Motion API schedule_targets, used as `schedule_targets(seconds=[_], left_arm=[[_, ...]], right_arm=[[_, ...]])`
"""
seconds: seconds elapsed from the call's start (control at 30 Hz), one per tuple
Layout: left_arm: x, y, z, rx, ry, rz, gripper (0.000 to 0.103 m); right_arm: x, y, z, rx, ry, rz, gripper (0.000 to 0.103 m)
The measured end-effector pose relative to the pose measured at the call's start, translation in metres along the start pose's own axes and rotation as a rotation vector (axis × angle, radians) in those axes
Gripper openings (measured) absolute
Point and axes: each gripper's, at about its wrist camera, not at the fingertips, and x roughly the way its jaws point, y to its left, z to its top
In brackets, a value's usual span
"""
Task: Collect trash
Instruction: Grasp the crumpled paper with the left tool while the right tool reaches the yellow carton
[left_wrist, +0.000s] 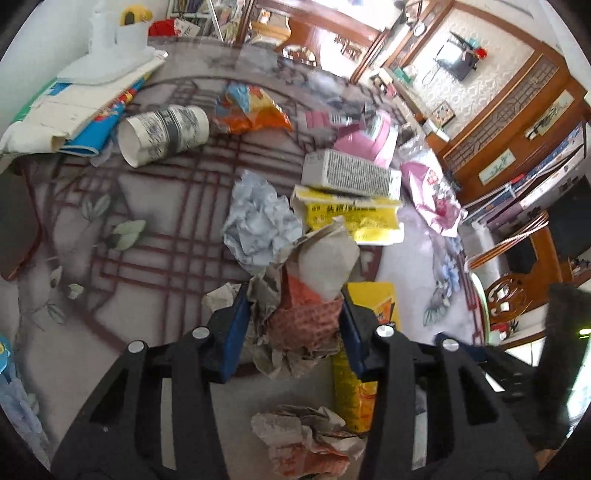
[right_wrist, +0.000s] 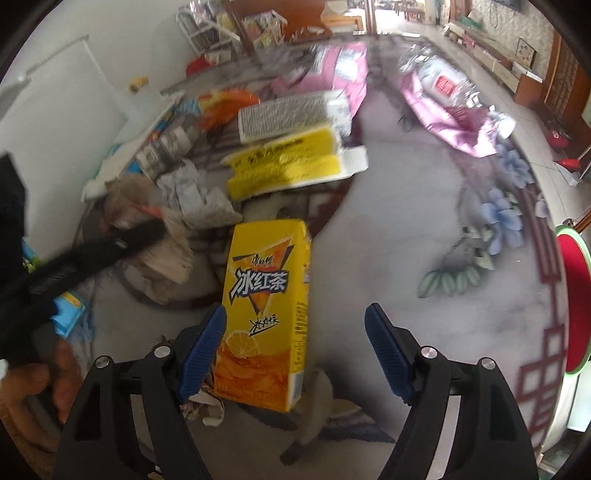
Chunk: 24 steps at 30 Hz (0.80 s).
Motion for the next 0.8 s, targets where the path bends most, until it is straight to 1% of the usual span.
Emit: schedule_targets(seconds=[0.13,0.33,0.7,0.73,0.8], left_arm=[[-0.008,0.0,0.003,-0.003,-0.03,-0.005,0.044],[-0.013,-0.002,0.01,-0.024,-0.052,-0.003,0.044],[-0.016,-0.006,0.009,-0.037,-0.073,0.009,0.044],[-0.016,-0.006,0.009,-0.038,-0.075,0.009,0.044],[-0.018,-0.007,0.009,-0.039,-0.08,0.01,0.044]], right_arm=[[0.013,0.003,0.004,0.003,0.03,0.01,0.079],[0.022,0.013,0.008,-0.037,0.048,0.02,0.079],[0.044,0.022,0.012,-0.121,0.093,-0.025,0.079],[0.045,0.023,0.012,-0.136,0.096,-0.031,0.076],[0.046,0.025,0.011,-0.158,0.095,-0.016,0.063]])
